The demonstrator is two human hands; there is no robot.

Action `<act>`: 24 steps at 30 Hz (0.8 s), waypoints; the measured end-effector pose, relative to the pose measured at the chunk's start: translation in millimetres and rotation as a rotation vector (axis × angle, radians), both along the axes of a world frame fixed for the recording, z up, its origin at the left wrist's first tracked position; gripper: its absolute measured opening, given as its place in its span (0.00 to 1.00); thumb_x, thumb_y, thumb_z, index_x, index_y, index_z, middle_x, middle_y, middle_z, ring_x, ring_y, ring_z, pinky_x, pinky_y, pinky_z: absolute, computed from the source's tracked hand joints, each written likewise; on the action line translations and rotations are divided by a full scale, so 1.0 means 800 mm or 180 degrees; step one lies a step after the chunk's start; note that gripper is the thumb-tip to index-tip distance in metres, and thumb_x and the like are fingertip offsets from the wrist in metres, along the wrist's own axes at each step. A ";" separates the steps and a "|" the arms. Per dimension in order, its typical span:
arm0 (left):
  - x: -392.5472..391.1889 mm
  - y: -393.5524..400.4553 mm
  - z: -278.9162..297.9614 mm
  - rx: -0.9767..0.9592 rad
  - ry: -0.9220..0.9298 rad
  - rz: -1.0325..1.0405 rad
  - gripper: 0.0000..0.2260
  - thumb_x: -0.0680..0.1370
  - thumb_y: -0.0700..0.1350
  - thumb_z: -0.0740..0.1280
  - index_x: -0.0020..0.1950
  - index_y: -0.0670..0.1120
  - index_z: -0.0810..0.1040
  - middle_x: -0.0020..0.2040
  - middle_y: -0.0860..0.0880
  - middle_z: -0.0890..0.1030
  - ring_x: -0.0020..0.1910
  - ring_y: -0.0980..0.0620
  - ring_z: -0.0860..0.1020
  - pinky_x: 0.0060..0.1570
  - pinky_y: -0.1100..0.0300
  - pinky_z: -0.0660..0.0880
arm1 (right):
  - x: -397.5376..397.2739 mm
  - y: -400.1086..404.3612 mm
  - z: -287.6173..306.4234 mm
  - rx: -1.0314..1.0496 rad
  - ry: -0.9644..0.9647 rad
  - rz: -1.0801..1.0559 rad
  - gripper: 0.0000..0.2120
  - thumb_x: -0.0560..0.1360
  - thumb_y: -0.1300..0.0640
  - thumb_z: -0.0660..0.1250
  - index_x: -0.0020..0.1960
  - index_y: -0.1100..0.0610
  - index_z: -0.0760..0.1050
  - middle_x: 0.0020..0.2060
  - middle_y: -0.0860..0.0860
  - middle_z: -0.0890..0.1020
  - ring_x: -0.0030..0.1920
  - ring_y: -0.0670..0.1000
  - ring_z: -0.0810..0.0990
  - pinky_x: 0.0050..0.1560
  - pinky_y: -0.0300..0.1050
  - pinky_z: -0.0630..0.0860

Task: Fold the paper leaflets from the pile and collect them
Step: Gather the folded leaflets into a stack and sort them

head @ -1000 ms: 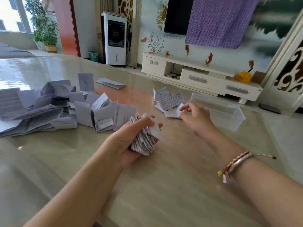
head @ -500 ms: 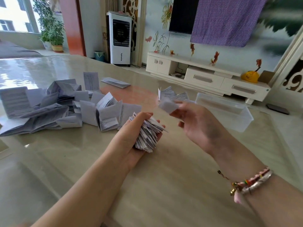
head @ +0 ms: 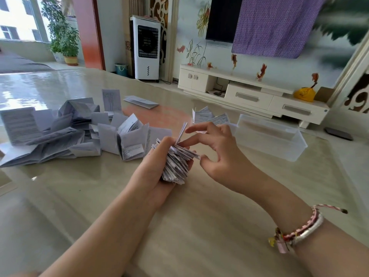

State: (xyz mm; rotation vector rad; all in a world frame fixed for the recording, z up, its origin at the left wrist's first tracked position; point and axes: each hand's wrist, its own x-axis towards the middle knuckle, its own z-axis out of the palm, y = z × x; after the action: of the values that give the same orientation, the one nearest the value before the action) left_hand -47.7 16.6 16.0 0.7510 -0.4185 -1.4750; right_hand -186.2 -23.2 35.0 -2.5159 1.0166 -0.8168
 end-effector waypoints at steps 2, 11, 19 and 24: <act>0.000 0.000 0.000 0.0034 -0.0062 0.0012 0.21 0.76 0.41 0.63 0.68 0.33 0.71 0.52 0.40 0.76 0.44 0.49 0.77 0.41 0.60 0.78 | -0.004 0.002 0.005 0.0033 0.0239 0.0135 0.20 0.68 0.54 0.61 0.58 0.41 0.76 0.59 0.33 0.71 0.58 0.42 0.62 0.63 0.38 0.56; -0.001 -0.002 -0.007 -0.0038 -0.0291 -0.0025 0.18 0.75 0.43 0.69 0.62 0.37 0.75 0.46 0.41 0.78 0.39 0.50 0.79 0.40 0.58 0.80 | -0.022 -0.008 0.026 0.0276 -0.0072 0.0078 0.14 0.78 0.59 0.63 0.41 0.40 0.75 0.44 0.49 0.73 0.52 0.47 0.71 0.54 0.44 0.68; -0.004 0.002 -0.006 -0.0419 -0.0732 -0.0474 0.19 0.71 0.44 0.72 0.59 0.38 0.77 0.43 0.43 0.82 0.39 0.51 0.81 0.37 0.60 0.78 | -0.019 -0.019 0.007 0.0513 -0.0244 0.0082 0.13 0.76 0.51 0.67 0.53 0.43 0.64 0.42 0.46 0.76 0.46 0.52 0.71 0.51 0.49 0.69; -0.003 0.003 -0.006 -0.0310 -0.0704 -0.0277 0.08 0.76 0.35 0.65 0.53 0.41 0.79 0.44 0.41 0.83 0.42 0.48 0.82 0.36 0.60 0.80 | -0.020 -0.026 0.004 0.0339 -0.0355 -0.0244 0.19 0.69 0.44 0.71 0.52 0.43 0.64 0.49 0.40 0.74 0.52 0.45 0.69 0.55 0.44 0.68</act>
State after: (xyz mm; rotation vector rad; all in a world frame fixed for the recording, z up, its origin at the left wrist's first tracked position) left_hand -50.4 19.2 11.5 0.8295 -0.6939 -1.4462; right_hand -202.6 -43.6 37.9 -2.3280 1.0947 -0.8896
